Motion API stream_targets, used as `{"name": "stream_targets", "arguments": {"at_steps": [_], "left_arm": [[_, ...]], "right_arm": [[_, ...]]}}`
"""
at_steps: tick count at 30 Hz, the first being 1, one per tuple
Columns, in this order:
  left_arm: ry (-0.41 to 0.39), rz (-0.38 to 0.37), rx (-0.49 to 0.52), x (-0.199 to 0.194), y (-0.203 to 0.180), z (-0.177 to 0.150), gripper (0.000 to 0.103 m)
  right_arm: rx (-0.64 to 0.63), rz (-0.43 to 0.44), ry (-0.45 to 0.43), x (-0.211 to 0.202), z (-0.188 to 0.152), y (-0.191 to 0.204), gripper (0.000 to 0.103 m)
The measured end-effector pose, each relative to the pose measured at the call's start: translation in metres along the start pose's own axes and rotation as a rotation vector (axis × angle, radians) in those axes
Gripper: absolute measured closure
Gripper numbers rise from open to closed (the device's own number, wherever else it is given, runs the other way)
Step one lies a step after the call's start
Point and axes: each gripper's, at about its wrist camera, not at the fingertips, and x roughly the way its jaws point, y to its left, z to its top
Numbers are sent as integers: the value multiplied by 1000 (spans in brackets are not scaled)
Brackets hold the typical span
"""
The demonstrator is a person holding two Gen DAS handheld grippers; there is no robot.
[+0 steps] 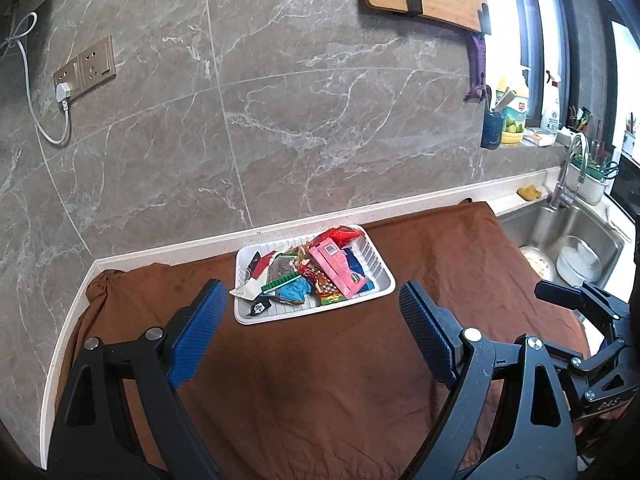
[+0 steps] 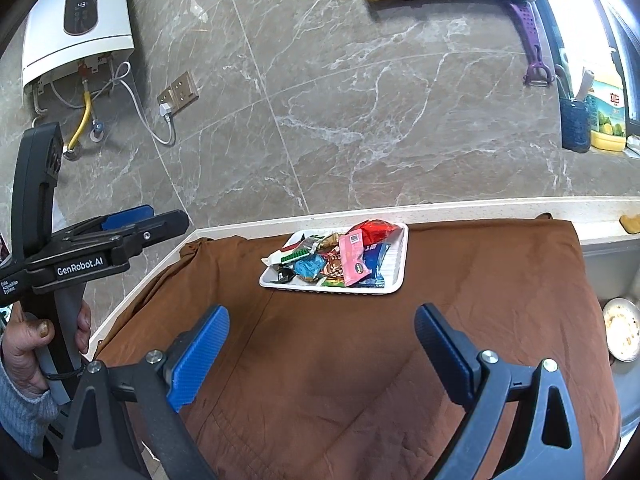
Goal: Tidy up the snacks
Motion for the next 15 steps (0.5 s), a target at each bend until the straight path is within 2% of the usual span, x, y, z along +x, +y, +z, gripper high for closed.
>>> {"name": "stream_targets", "arguments": {"at_steps": [5,15], "left_arm": [[-11,48,29,-2,-4,0,15],[-50,198,114,-7,-21,-4,15]], "right_arm": [[3,0,-2,-2,0,-1,7],[6,3,-3,-3,0,-3,7]]}}
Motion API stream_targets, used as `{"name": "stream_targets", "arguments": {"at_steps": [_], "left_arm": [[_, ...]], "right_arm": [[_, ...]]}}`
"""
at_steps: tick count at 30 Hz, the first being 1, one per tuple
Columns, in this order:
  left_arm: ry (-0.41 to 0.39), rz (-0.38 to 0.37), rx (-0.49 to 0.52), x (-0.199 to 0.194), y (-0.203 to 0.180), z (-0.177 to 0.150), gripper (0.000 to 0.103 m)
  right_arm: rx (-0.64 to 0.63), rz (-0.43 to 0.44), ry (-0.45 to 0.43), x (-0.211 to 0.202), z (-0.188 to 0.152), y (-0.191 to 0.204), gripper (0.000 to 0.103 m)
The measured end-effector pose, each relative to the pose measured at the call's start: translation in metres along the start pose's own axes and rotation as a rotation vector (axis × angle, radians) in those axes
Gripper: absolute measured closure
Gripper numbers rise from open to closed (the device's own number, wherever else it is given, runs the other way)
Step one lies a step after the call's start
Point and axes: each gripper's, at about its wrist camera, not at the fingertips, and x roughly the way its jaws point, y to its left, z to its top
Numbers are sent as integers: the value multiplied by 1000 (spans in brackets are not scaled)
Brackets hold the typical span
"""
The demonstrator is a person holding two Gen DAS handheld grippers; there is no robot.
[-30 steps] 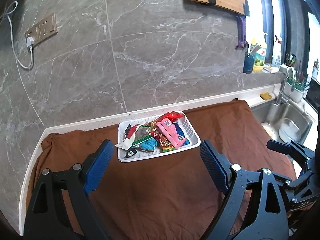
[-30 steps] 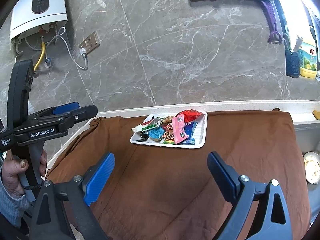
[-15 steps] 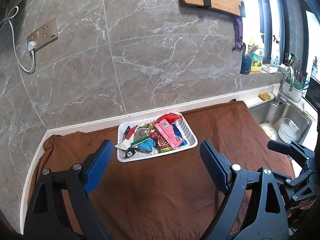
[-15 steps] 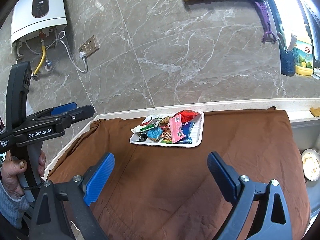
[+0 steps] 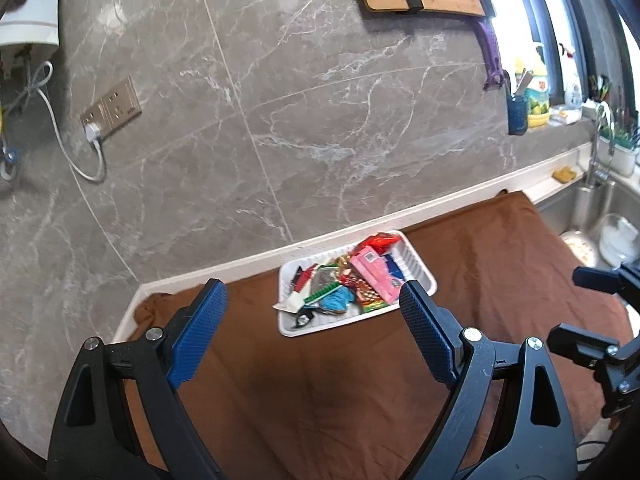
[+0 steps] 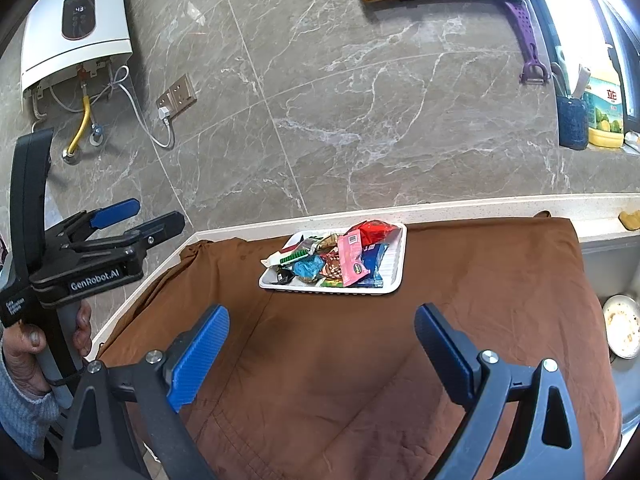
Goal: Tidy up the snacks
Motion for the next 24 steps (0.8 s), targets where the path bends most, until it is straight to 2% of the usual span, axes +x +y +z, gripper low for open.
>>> {"name": "stream_targets", "arguments": {"at_steps": [5,11,24], "left_arm": [[-2,67,42,-1,-10,-4,15],[-16,61,76,-2,-21,-6,15],[4,12,43,4,-18,-4,15]], "right_arm": [[8,1,2,-1,0,-1,7],[10,2,4,-1,0,1,7],[34,-7,1,0,-3,-2,7]]}}
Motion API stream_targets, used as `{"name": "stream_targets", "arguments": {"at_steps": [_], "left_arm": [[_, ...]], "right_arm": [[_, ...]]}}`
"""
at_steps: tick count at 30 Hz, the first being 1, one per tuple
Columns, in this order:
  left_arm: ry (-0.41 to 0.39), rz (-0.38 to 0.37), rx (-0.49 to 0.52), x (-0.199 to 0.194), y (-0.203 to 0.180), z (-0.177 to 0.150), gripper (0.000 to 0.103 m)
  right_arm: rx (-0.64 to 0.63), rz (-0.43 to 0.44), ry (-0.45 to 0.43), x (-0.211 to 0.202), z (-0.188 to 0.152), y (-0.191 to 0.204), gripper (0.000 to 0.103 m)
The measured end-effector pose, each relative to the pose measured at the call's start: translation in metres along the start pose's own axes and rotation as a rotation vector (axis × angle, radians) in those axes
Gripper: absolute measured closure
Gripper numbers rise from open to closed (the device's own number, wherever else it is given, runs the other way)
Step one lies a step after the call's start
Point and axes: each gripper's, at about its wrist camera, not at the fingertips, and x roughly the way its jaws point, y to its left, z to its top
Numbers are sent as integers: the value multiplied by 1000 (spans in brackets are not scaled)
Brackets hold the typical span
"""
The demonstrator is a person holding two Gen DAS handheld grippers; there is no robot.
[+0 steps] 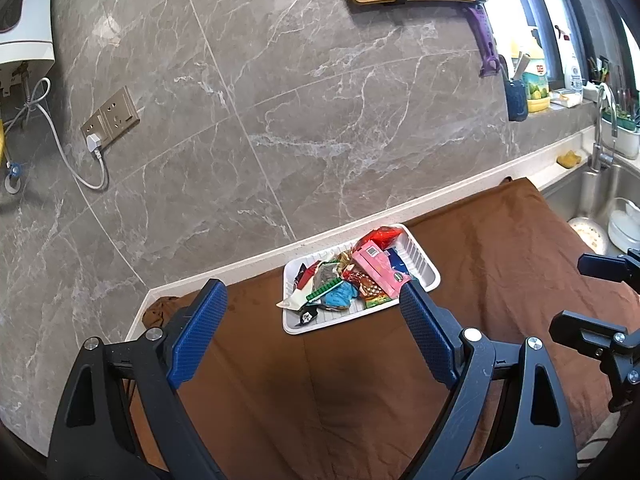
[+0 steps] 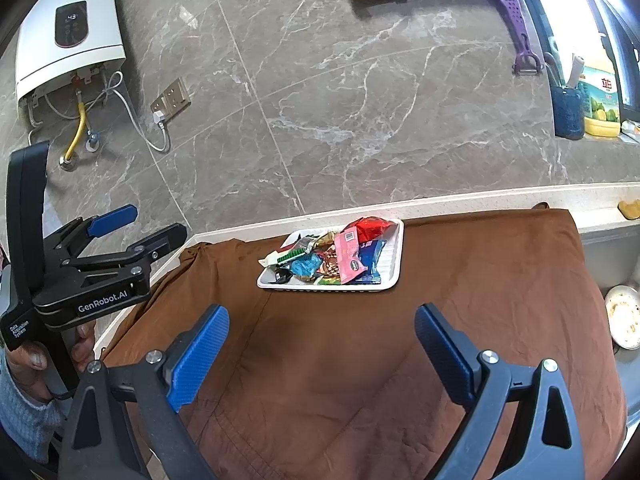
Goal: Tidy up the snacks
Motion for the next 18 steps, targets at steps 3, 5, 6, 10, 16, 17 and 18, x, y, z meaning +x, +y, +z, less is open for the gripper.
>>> {"name": "stream_targets", "arguments": {"at_steps": [3,5,6,10,16,17,18], "left_arm": [[-7,6,4,0,-1,0,15],[-8,8,8,1,-2,0,15],[-5,7,5,1,-3,0,15],[0,-5,-4,2,-3,0,15],[3,-8,-6,2,-3,1,15],[3,-5,-3,2,-3,1,15],[1,-4,0,2,-3,1,15]], "right_arm": [[2,-1,-1,-1,-1,-1,7],[1,0,1,0,0,-1,7],[1,0,1,-1,-1,-1,7],[7,-2,3,-1,-2,-2,7],[11,-1,2,-1,-2,-3,7],[10,0,2,-1,-2,-4,7],[9,-1,2,-1,-2,-4,6]]}}
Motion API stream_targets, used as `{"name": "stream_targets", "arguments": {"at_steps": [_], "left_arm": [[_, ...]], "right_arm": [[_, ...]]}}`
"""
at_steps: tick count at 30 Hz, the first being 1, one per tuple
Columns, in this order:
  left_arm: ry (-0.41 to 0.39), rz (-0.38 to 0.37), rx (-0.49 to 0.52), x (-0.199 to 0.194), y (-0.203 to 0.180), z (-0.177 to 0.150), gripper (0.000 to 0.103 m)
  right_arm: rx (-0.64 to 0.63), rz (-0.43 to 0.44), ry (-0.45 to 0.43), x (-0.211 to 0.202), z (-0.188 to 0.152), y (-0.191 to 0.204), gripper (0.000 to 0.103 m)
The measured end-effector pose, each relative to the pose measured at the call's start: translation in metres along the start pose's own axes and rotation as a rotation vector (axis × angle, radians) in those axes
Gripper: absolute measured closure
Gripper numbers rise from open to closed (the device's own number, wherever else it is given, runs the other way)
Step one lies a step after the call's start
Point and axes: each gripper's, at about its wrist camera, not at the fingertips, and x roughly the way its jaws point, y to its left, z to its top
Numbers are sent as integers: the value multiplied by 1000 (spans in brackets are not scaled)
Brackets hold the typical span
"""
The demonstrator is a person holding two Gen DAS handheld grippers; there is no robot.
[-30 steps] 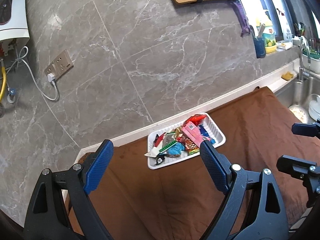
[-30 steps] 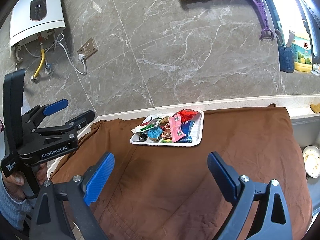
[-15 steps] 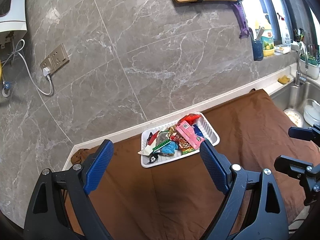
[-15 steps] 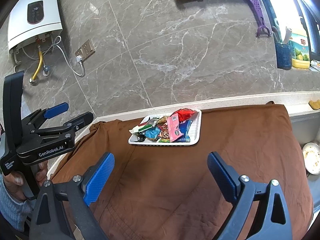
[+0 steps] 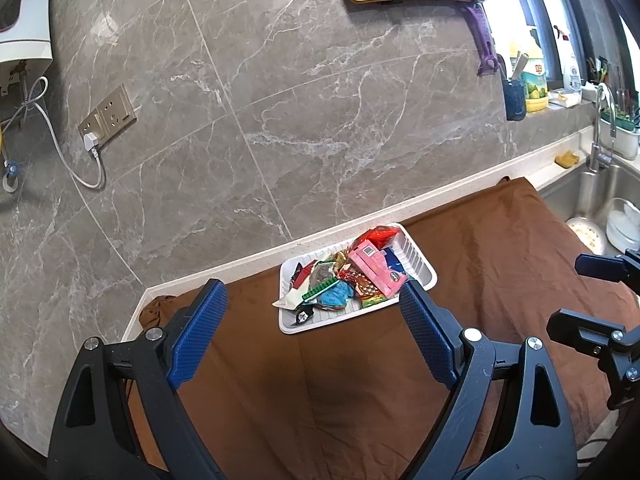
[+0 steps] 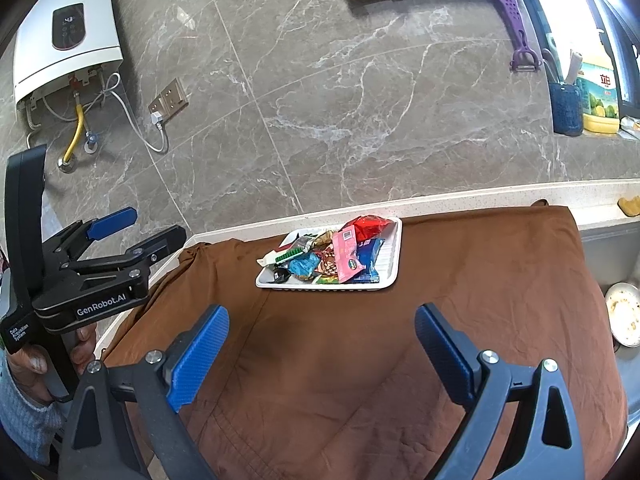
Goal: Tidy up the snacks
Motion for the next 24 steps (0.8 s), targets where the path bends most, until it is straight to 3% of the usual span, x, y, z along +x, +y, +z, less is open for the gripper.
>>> {"name": "stream_targets", "arguments": {"at_steps": [20,24], "left_arm": [[-10,-26,1,1,-4,-1,15],[-14,-56,-51,0,1,-3,15]], "right_arm": [[9,-3,3,2,-3,-3,6],[13,-6,5,2,-5,-3,6]]}}
